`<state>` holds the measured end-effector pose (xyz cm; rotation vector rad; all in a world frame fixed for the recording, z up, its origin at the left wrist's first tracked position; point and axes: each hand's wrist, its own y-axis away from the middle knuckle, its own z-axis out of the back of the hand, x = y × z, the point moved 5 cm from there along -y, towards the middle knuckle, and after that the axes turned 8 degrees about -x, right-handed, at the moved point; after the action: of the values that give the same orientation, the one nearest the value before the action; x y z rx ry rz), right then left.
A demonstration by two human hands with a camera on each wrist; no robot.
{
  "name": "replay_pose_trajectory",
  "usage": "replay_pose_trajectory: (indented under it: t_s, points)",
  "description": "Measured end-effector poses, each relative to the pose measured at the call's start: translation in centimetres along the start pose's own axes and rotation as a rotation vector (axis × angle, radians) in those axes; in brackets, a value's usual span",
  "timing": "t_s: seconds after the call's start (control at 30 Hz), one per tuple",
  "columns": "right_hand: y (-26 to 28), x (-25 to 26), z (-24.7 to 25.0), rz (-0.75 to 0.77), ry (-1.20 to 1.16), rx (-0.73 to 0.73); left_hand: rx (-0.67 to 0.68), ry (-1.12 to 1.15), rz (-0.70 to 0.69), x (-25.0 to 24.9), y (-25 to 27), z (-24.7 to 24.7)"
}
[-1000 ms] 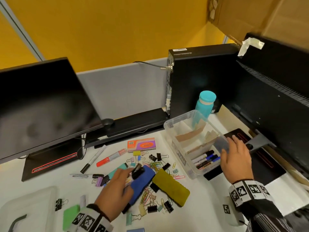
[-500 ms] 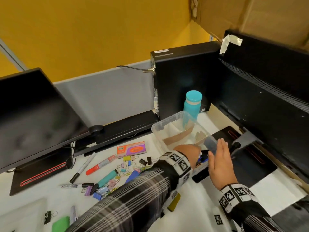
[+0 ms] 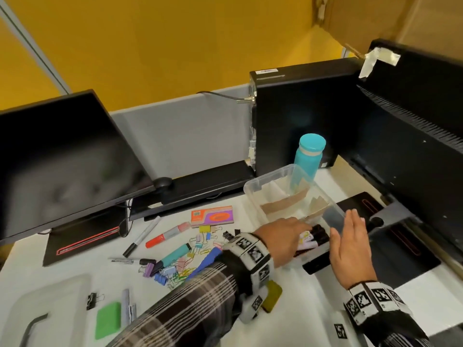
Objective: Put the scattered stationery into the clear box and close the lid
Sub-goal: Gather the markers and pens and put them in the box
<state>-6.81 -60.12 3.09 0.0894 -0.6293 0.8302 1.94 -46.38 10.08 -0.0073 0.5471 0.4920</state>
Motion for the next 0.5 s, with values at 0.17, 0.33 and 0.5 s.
replay_pose_trajectory:
  t_s: [0.17, 0.33, 0.5]
  points:
    - [0.5, 2.2, 0.9, 0.071, 0.033, -0.084, -0.292, 0.056, 0.173, 8.5, 9.6, 0.4]
    - [3.2, 9.2, -0.6, 0.419, -0.172, -0.014, -0.304, -0.051, 0.465, 18.4, 20.3, -1.1]
    - [7.5, 16.5, -7.4, 0.743, -0.088, 0.238, -0.231, -0.258, 0.669, 25.1, 26.0, -0.1]
